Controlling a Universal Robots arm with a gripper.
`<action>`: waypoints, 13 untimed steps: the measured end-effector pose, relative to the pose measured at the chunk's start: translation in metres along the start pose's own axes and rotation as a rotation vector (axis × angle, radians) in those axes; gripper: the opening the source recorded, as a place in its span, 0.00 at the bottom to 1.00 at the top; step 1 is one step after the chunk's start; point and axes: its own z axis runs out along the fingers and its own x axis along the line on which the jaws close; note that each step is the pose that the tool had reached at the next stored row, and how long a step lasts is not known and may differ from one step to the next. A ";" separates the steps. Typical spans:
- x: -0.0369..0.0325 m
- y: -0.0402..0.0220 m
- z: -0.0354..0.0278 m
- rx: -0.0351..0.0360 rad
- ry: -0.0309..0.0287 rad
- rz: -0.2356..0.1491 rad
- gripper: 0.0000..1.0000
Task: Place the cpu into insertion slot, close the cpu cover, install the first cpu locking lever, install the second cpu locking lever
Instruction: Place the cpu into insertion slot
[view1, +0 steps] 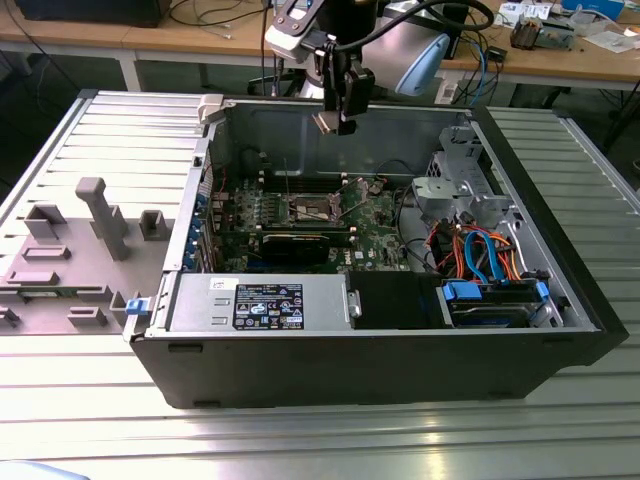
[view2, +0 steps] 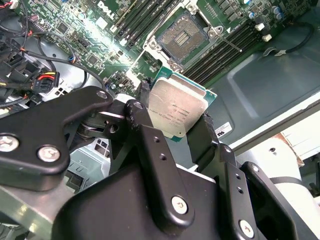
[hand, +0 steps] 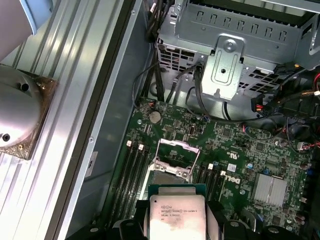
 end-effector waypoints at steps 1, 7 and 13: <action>0.0000 0.0000 0.0000 0.0000 0.0000 0.000 0.55; 0.0000 0.0000 0.0000 0.0000 0.0000 0.000 0.55; 0.0000 -0.0001 0.0000 -0.0003 -0.0016 0.018 0.55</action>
